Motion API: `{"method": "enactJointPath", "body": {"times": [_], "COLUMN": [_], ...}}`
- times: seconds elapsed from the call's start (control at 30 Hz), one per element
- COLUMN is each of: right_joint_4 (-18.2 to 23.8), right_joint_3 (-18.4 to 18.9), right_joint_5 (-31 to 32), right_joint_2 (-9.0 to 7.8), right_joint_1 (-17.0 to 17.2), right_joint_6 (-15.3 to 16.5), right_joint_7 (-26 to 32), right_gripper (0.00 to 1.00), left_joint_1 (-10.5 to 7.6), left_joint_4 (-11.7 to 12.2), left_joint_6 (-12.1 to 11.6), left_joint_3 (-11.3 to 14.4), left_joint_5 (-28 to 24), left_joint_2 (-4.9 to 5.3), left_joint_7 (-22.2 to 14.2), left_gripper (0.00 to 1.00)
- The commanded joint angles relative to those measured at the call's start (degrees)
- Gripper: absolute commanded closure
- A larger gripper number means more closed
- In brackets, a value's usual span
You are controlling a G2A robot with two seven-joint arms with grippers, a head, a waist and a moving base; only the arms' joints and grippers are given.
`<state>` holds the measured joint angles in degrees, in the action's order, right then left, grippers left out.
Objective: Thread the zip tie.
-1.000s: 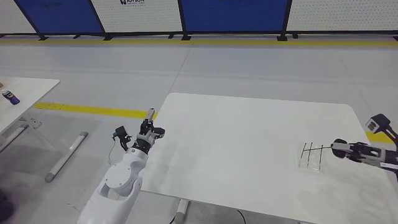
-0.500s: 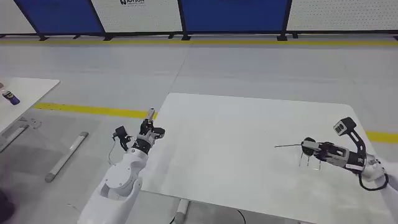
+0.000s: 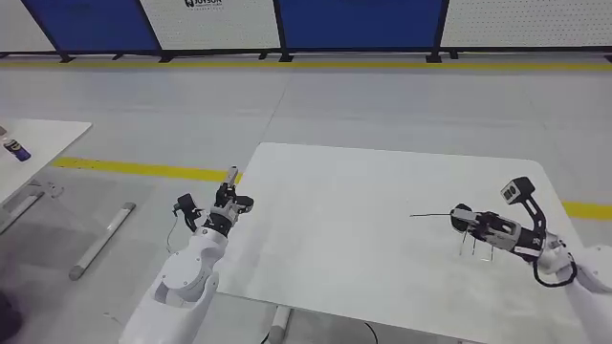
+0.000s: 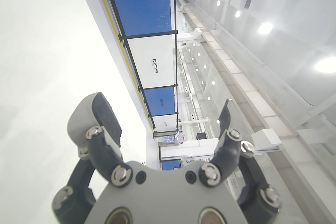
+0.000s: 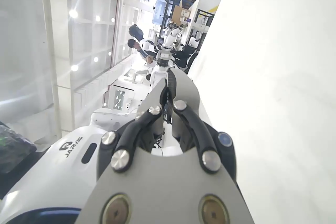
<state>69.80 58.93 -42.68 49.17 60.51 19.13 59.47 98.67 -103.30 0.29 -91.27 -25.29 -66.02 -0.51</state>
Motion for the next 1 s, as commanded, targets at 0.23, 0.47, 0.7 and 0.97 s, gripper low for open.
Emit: {"method": "enactJointPath", "body": {"times": [0.23, 0.47, 0.7, 0.97], "right_joint_4": [5.8, 6.4, 6.4, 8.6], "right_joint_3": [-0.3, -2.5, -2.5, -5.2], "right_joint_5": [0.9, 5.9, 5.9, 8.8], "right_joint_2": [2.99, 5.19, 5.19, 7.31], "right_joint_1": [2.1, 1.8, 1.8, 2.5], "right_joint_6": [0.3, 0.3, 0.3, 0.3], "right_joint_7": [-9.0, -11.5, -11.5, -18.8], "right_gripper": [1.0, 1.0, 1.0, 1.0], "left_joint_1": [-1.03, -2.82, -2.82, -4.89], "left_joint_4": [-4.2, -5.2, -5.2, -4.5], "left_joint_6": [3.4, 5.6, 5.6, 6.0], "left_joint_3": [6.4, 12.0, 12.0, 15.6], "left_joint_5": [0.4, 1.9, 1.9, 6.2], "left_joint_2": [-0.39, -0.91, -0.91, -0.83], "left_joint_7": [-7.0, -7.4, -7.4, -13.0], "left_gripper": [0.0, 0.0, 0.0, 0.0]}}
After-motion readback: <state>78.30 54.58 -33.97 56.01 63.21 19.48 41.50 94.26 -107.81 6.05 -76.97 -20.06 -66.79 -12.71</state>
